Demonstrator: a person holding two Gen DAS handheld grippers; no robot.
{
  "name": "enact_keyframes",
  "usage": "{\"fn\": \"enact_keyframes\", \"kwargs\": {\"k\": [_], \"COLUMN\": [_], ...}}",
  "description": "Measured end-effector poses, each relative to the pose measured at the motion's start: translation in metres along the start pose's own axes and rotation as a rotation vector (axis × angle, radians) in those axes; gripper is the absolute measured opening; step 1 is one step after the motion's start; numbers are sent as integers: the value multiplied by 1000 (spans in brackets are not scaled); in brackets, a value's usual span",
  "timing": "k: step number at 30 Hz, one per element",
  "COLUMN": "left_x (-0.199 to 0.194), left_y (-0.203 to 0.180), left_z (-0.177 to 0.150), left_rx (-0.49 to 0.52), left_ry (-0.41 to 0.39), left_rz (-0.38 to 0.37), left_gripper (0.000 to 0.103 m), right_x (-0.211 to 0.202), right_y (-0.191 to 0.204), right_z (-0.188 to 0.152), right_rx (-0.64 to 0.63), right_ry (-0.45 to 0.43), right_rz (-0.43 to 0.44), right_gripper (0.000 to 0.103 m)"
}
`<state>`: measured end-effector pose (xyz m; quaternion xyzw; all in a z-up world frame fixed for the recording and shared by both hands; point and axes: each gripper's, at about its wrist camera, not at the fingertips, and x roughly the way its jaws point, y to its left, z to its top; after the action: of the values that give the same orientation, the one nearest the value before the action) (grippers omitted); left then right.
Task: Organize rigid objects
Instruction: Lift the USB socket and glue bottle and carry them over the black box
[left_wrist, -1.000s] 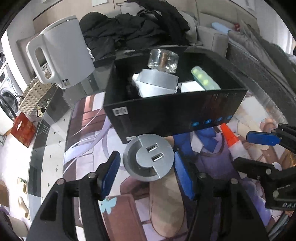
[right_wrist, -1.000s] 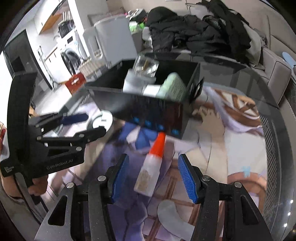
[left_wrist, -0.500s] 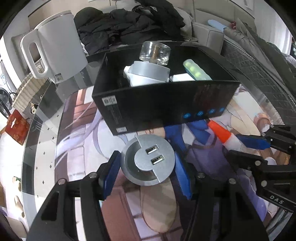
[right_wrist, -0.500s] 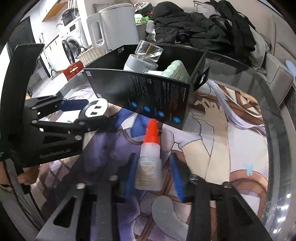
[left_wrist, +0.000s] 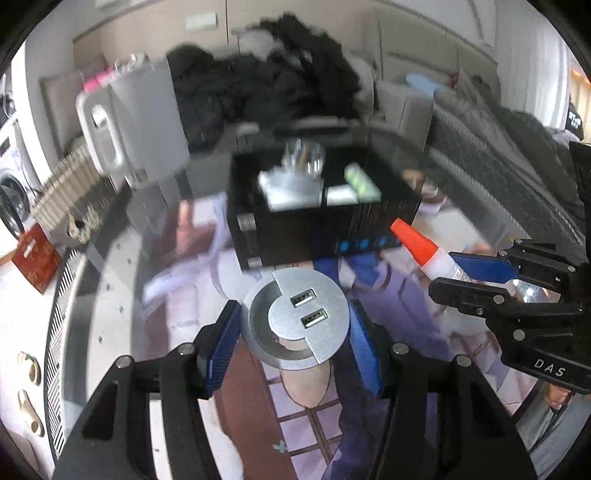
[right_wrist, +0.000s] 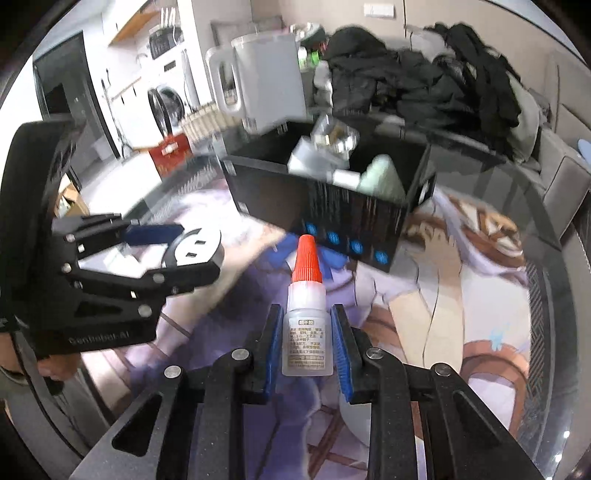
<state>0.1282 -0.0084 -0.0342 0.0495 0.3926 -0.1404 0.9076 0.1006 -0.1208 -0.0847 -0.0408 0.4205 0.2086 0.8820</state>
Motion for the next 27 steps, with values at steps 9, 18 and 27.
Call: {"fn": "enact_keyframes", "kwargs": {"k": [9,18,27], "left_x": [-62,-106,-101], "left_y": [-7,-1,-1], "left_z": [7,4,5], "left_rx": [7,19,9], "left_ry": [-266,-502,-495], "left_rz": [48,90,80], "left_gripper": [57,57,57], "right_x": [-67,-115,-123], "right_y": [25,40,41], "right_z": [17,16,17], "right_rx": [-31,-93,-84], "right_ry": [-267,-489,-497], "right_rz": [-33,-98,-97], "right_gripper": [26,25,26]}}
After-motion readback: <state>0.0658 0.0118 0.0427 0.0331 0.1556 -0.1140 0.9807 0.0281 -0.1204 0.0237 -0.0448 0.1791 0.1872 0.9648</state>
